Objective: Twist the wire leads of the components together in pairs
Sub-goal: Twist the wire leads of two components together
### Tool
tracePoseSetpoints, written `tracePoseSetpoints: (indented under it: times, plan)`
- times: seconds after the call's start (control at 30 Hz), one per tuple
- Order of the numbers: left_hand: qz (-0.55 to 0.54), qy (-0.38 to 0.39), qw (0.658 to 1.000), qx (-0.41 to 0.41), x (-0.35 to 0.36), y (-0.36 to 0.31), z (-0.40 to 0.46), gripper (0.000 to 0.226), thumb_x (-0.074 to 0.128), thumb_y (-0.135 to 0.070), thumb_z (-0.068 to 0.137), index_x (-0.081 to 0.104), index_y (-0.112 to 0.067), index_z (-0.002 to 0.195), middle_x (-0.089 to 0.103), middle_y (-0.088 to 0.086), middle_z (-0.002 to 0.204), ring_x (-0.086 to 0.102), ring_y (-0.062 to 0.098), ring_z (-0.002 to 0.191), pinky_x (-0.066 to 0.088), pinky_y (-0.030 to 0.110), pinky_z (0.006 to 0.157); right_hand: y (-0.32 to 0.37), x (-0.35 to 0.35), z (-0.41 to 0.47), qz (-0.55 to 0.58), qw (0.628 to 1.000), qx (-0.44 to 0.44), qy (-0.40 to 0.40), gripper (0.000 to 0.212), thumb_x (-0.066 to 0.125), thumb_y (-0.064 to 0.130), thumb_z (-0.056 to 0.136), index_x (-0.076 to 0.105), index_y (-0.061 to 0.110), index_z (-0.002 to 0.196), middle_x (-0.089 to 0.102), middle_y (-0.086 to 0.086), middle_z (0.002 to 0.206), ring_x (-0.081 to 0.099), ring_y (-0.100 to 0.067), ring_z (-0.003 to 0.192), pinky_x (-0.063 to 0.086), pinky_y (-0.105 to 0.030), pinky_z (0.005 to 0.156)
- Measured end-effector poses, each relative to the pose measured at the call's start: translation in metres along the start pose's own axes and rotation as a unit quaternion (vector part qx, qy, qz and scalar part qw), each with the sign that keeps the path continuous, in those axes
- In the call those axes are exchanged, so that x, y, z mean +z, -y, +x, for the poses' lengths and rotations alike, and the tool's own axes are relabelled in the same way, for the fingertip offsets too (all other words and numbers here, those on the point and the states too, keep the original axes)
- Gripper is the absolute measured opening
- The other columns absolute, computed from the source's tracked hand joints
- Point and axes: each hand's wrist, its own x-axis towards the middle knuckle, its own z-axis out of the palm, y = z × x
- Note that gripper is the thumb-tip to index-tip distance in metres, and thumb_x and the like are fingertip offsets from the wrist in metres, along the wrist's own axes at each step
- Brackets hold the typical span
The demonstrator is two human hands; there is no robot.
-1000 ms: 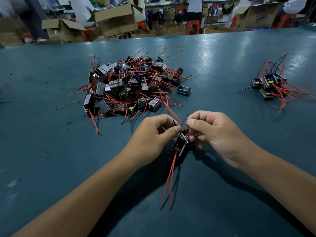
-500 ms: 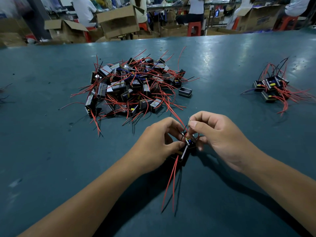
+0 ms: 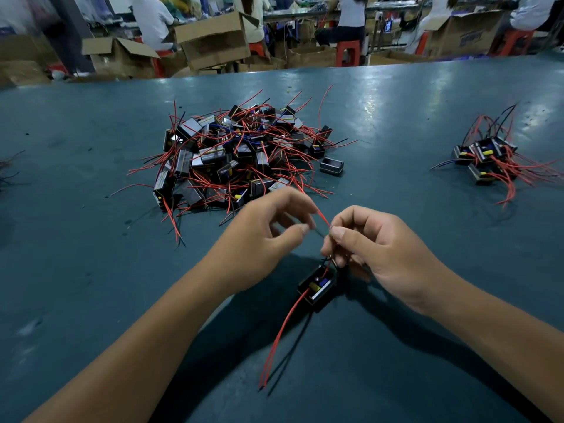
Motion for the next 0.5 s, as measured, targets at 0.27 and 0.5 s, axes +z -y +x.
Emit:
tracePoseSetpoints:
  times: [0.27,0.5]
  plan:
    - [0.171,-0.053,0.96,0.214,-0.0003,0.0047,0.0027,0.012,0.075,-0.013,0.089,0.076,-0.013,0.101,0.065,0.004,0.101,0.062,0.019,0.095,0.051,0.033,0.08,-0.0036,-0.0005,0.0009,-0.01,0.998,-0.042,0.052,0.011,0.054,0.012,0.097,0.059,0.004,0.091,0.062,-0.001,0.071,0.05,-0.019,0.062,0.046,-0.027,0.05]
    - [0.241,-0.067,0.923,0.291,-0.0063,0.0035,0.0017,0.008,0.071,-0.012,0.092,0.078,-0.009,0.094,0.068,0.0,0.092,0.058,0.022,0.081,0.048,0.033,0.072,-0.0069,-0.0019,0.0025,0.001,0.995,-0.05,0.083,0.018,0.056,0.021,0.091,0.058,0.003,0.091,0.059,0.003,0.069,0.05,-0.015,0.059,0.048,-0.025,0.055]
